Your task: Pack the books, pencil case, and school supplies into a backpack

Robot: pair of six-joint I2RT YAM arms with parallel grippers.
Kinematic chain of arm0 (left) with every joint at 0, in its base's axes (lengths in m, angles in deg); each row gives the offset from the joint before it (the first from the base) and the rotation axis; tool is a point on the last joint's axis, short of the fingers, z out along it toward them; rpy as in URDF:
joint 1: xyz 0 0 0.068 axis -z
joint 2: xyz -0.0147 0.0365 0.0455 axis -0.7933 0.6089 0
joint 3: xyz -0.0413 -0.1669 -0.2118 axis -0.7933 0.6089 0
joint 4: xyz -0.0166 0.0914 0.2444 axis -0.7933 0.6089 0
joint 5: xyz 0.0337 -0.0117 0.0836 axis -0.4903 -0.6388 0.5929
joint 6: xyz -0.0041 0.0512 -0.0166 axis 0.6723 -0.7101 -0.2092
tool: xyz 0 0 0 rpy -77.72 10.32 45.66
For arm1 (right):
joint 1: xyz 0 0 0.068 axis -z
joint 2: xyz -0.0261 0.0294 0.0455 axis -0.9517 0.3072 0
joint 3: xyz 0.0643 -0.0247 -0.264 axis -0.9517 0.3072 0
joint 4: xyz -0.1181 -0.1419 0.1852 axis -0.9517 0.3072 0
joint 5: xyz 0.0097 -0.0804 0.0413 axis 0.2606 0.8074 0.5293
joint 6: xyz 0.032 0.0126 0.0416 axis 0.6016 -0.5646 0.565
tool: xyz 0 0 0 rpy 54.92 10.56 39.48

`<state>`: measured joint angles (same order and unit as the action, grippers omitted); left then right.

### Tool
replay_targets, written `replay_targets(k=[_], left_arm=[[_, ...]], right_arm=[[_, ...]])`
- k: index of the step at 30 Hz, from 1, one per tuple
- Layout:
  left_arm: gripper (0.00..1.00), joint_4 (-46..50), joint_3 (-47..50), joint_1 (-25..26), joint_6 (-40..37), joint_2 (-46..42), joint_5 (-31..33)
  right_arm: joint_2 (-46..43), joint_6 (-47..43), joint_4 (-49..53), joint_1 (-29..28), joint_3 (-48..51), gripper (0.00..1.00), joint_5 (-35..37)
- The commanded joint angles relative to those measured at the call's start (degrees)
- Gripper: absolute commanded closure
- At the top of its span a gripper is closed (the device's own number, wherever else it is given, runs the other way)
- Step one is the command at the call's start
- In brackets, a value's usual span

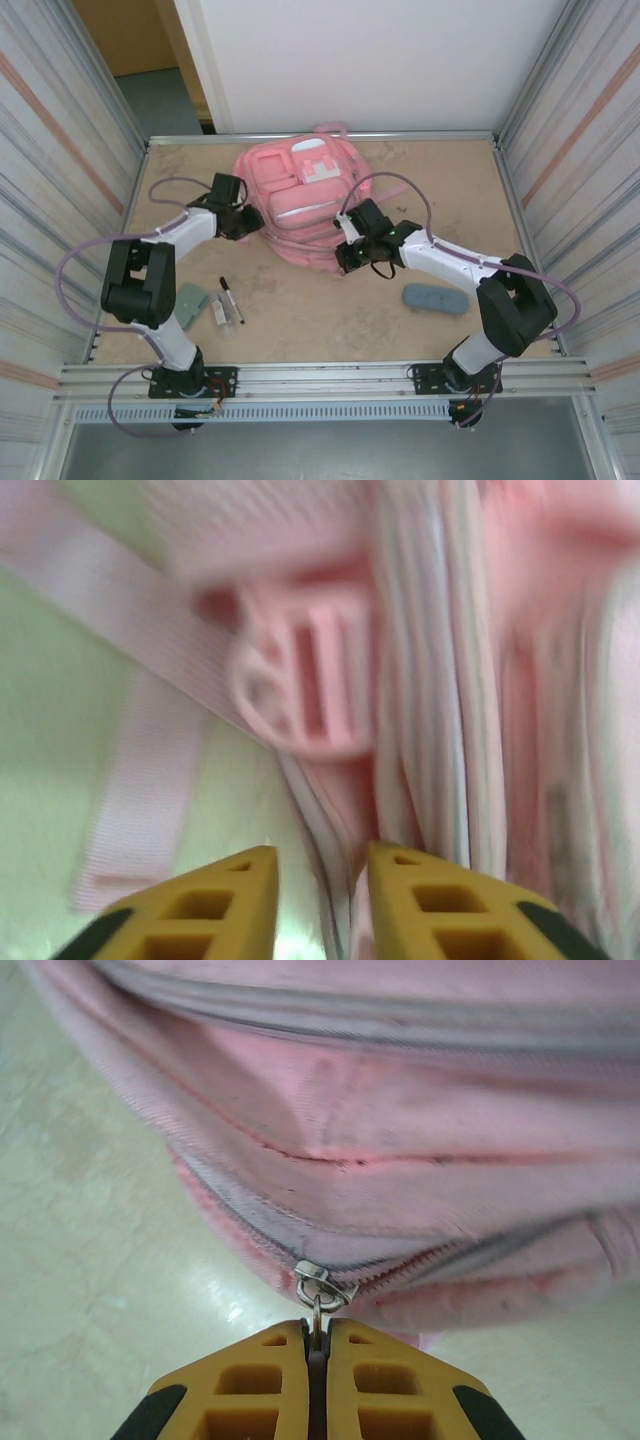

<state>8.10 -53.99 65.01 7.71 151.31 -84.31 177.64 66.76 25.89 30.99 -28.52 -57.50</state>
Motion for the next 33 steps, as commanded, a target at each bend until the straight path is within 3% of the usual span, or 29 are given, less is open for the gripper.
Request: replay_targets(k=[1,6,10,14,20,22,23,25,30,33], left_arm=[[0.61,2.0,-1.6,0.4,-2.0,-5.2,-0.2],[0.52,9.9,7.2,6.7,7.8,-17.8,3.2],[0.46,8.5,15.7,14.7,18.2,-24.6,4.5],[0.45,8.4,16.5,19.9,22.8,-23.8,9.3],[0.46,4.6,14.2,21.2,25.8,-17.1,9.9],[0.53,3.9,13.9,21.9,25.1,-16.0,11.4],[0.64,3.6,14.1,21.8,24.4,-15.7,12.1],[0.99,3.3,14.3,20.5,22.1,-16.0,12.4],[1.0,4.1,15.0,14.4,13.3,-20.6,9.1],[1.0,4.1,14.5,9.7,8.5,-21.9,3.7]], right_arm=[[1.9,-0.6,2.6,-4.3,-3.9,1.0,-5.7],[6.2,2.0,-2.2,-8.3,-7.6,1.0,-8.3],[8.3,3.2,-4.9,-8.8,-8.4,1.0,-12.6],[8.7,4.7,-6.9,-10.1,-8.0,1.0,-14.9],[7.7,8.1,-9.0,-10.6,-6.2,1.0,-15.3],[7.2,8.3,-8.0,-10.4,-5.9,1.0,-14.7],[7.1,7.8,-6.7,-10.3,-5.8,1.0,-14.3],[6.5,6.1,-2.5,-9.4,-5.6,1.0,-13.0],[3.2,2.3,8.3,-1.0,-1.8,1.0,-8.6],[1.7,-0.2,12.5,4.6,-0.6,0.97,-5.2]])
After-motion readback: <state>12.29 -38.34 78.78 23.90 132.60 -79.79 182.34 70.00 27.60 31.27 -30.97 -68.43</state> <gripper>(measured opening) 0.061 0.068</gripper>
